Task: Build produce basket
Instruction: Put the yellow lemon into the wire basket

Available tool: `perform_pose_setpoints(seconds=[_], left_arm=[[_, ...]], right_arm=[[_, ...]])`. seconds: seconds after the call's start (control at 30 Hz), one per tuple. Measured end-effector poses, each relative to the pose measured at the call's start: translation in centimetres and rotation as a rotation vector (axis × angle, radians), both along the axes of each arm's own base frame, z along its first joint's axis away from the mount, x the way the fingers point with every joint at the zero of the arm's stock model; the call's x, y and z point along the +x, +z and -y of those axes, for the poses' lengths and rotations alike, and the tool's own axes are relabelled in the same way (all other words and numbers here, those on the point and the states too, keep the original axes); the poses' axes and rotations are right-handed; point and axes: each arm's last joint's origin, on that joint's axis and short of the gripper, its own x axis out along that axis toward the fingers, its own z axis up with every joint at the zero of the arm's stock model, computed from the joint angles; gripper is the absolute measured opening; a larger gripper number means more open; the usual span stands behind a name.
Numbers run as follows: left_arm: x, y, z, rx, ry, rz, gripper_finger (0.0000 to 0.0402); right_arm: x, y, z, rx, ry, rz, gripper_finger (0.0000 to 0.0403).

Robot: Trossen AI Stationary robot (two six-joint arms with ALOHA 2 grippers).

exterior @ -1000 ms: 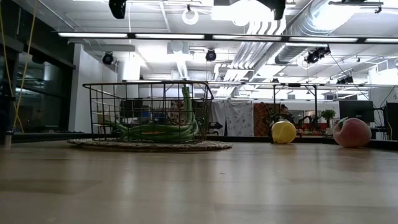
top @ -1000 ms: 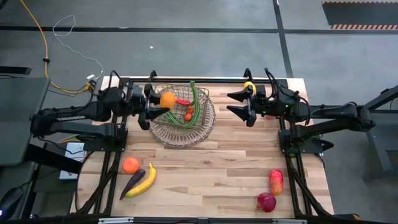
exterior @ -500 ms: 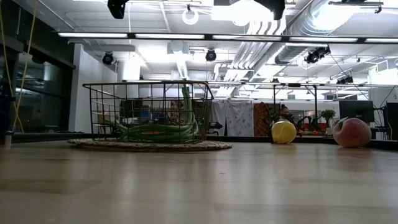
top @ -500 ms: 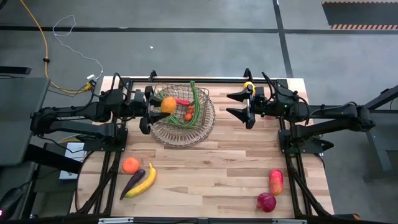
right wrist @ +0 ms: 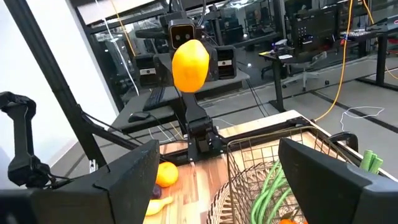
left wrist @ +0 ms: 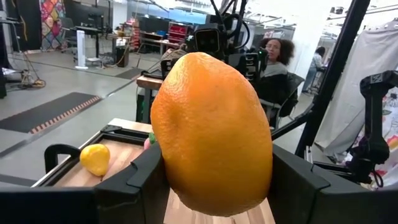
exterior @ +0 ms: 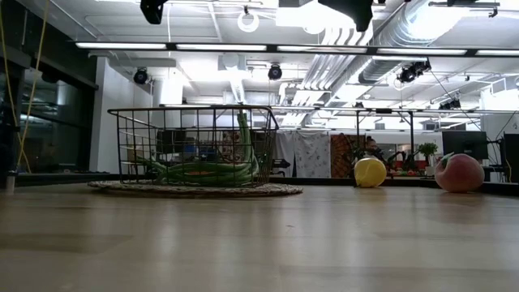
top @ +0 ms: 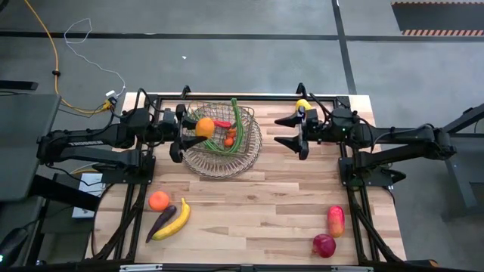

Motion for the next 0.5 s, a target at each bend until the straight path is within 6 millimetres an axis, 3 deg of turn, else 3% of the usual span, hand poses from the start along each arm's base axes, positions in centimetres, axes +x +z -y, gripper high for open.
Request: perform_pose_setpoints(seconds=[0.5], left_arm=[[-0.01, 0.02, -0.07, -0.025, 0.023, 0.005, 0.0195]], right_arm=[[0.01, -0.25, 0.0, 0.003, 0.0, -0.025, 0.0319]])
